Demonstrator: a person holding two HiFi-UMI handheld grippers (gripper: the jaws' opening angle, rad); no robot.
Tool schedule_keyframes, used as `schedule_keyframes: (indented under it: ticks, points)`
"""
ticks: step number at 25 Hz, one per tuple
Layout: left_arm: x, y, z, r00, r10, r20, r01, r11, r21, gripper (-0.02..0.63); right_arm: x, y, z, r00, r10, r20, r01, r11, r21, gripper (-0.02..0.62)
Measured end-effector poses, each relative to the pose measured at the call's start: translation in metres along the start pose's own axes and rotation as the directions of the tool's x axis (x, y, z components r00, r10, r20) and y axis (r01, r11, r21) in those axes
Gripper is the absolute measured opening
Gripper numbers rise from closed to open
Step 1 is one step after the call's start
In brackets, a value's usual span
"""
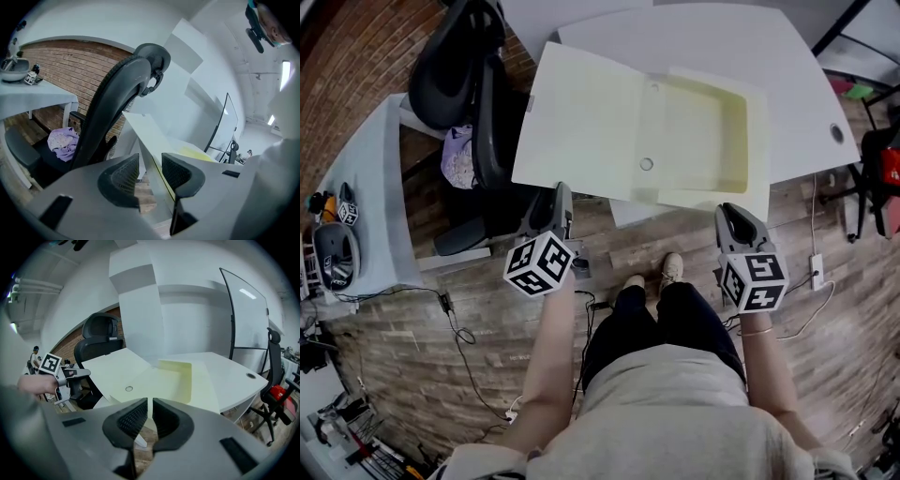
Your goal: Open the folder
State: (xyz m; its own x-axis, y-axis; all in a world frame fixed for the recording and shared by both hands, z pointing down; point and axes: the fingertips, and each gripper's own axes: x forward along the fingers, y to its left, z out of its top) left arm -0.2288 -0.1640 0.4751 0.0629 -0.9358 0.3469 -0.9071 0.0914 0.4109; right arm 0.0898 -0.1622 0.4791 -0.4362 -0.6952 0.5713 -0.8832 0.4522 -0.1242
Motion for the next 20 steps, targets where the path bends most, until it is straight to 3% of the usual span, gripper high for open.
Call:
schedule_keyframes:
  ticks: [8, 20]
  points:
    - [-0.012, -0.018, 0.004, 1.000, -0.026, -0.005, 0.026, 0.999, 0.045, 0.146, -0.011, -0.002, 0.006, 0.999, -0.012, 0.032, 0.011, 1.000, 0.015, 0.023]
    - [-0.031, -0.068, 0.004, 0.990, -0.136, -0.026, 0.138, 0.985, 0.106, 0.146, -0.027, 0.004, 0.014, 0.997, -0.007, 0.075, 0.007, 1.000, 0.008, 0.023]
